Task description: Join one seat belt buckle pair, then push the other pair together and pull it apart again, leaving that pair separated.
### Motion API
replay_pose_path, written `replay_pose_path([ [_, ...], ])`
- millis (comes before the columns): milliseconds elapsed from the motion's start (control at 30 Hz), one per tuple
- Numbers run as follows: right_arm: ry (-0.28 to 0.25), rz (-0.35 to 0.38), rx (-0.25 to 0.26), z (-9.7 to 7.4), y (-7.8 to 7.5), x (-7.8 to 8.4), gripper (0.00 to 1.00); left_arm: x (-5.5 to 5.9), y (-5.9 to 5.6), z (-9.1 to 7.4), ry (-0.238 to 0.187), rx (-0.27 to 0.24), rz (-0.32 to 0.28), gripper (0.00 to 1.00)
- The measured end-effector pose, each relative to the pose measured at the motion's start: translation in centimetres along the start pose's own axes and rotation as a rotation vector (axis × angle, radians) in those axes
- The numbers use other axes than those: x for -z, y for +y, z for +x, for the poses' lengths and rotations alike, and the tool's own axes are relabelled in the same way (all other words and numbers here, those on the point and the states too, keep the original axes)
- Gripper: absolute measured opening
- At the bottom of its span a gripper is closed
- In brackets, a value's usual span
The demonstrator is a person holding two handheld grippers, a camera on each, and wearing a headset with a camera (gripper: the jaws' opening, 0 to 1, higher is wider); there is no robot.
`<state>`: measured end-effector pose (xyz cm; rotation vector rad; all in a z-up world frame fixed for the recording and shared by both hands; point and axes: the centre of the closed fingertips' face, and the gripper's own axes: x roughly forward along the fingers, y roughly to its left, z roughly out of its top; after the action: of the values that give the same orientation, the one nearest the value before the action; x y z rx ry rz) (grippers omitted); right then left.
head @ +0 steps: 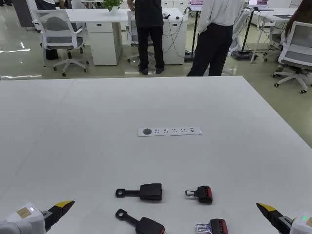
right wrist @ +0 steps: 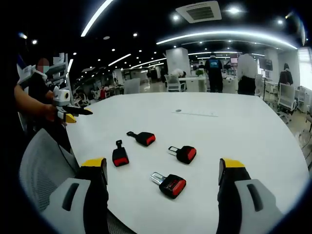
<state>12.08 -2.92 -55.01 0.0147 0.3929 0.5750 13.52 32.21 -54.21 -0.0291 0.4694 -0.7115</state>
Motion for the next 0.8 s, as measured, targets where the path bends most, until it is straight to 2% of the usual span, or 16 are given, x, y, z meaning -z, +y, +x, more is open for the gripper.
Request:
replay_pose_path([
  [333, 0.004, 0.0, 0.003, -0.24, -0.63, 0.36, 0.95, 0.0, -0.06, 0.02, -0.001, 0.0, 0.005, 0.94],
  [533, 0.003, -0.005, 0.002, -0.31, -0.76, 0.34, 0.95, -0.45, -0.76, 0.07, 0.0, 0.002, 0.007, 0.94],
  [800, 0.003, -0.004, 0.004, -0.36, -0.96, 0.46, 0.95, -0.48, -0.69, 0.09, -0.002, 0.003, 0.009, 0.94],
])
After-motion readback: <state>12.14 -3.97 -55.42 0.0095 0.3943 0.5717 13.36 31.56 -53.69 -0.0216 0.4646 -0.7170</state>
